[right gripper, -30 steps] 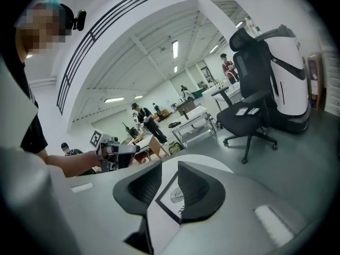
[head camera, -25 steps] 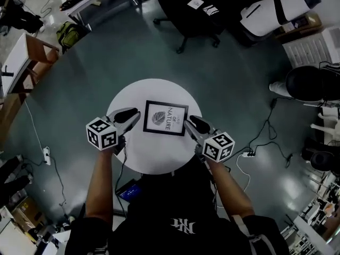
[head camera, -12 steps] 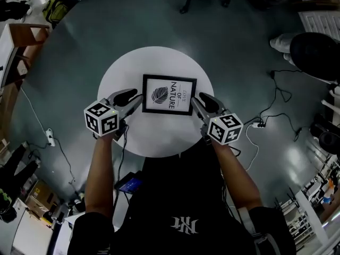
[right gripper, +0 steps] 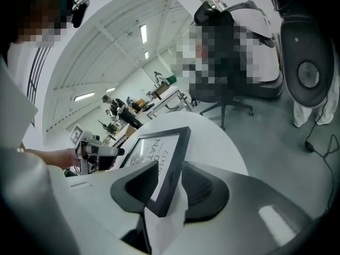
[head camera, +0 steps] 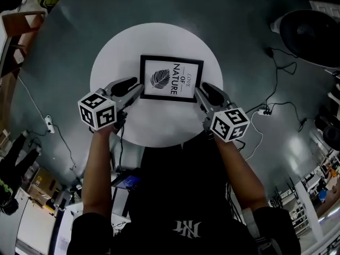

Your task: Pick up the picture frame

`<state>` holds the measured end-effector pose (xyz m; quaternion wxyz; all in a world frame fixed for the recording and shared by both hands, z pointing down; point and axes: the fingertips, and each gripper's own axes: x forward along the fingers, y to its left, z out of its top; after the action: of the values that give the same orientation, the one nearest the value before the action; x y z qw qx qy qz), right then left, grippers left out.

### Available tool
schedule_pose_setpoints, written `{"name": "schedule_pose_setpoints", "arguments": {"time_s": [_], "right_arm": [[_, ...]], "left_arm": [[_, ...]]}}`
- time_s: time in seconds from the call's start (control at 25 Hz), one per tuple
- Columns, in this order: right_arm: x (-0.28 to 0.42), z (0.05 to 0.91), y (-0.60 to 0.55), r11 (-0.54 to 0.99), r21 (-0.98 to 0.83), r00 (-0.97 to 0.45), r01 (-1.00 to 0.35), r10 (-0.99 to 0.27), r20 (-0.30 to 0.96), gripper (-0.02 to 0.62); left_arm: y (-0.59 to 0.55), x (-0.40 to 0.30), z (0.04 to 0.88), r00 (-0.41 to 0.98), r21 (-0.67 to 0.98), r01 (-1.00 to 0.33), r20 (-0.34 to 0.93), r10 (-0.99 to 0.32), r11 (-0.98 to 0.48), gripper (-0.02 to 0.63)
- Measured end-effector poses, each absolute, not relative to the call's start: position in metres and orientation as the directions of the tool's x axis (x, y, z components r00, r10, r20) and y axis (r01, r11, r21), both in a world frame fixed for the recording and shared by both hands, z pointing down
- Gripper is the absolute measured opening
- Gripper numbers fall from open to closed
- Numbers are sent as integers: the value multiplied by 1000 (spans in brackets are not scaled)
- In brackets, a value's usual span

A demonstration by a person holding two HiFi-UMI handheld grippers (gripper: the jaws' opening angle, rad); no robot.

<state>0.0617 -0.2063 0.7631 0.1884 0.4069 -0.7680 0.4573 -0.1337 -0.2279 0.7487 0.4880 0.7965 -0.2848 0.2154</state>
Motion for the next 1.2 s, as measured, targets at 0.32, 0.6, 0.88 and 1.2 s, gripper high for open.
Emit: {"name": "schedule_pose_setpoints", "arguments": {"time_s": [0.32,0.6,0.88,1.2], "right_arm": [[53,768,-203,263,-543,-598,-797,-459,657,131],[52,770,-205,255,-503,-562,-826,-444,698,133],[55,779,-204,266,-431,-506,-862,-446,738,99],[56,777,-205,254,-446,-513,-858,-440,737,94]], "left_arm": [[-225,-135,764,718,639,-694,649,-253,-331,126],[-223,-130,768,706,626,-704,668,-235,-335,126],[-222,-129,776,673,594,-735,700,-238,-327,103],[-223,-130,776,653,585,-754,716,-247,-299,87]]}}
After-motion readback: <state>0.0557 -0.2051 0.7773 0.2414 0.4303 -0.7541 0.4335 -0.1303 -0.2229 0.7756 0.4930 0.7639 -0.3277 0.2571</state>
